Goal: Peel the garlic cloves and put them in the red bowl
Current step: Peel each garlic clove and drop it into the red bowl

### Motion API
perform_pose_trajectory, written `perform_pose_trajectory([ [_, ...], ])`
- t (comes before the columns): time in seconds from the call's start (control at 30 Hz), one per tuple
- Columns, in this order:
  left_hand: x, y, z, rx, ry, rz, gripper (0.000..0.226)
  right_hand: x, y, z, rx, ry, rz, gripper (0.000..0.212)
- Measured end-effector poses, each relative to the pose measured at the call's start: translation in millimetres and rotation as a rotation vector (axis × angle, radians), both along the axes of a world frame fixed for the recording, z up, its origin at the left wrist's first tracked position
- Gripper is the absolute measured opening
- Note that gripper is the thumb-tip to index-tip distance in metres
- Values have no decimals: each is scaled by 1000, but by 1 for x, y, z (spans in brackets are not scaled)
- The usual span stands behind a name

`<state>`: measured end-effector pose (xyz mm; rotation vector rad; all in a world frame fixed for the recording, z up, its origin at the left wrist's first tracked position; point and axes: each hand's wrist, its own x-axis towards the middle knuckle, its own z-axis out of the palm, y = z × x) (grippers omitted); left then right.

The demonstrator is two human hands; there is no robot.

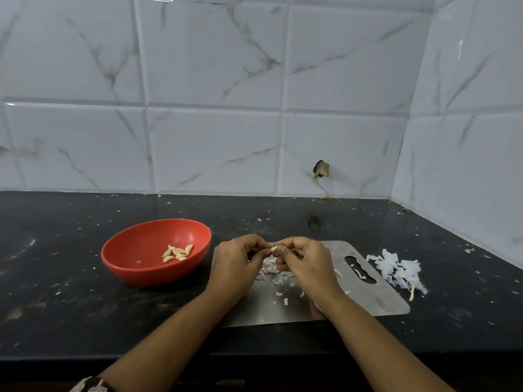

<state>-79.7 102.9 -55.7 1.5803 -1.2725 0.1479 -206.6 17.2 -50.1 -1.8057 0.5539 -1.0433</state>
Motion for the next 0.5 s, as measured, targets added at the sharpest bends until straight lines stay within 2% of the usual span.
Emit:
perform_pose_trajectory([
  [0.5, -5, 4, 6, -48, 41, -55, 17, -2, 1, 4, 76, -57, 49, 17],
])
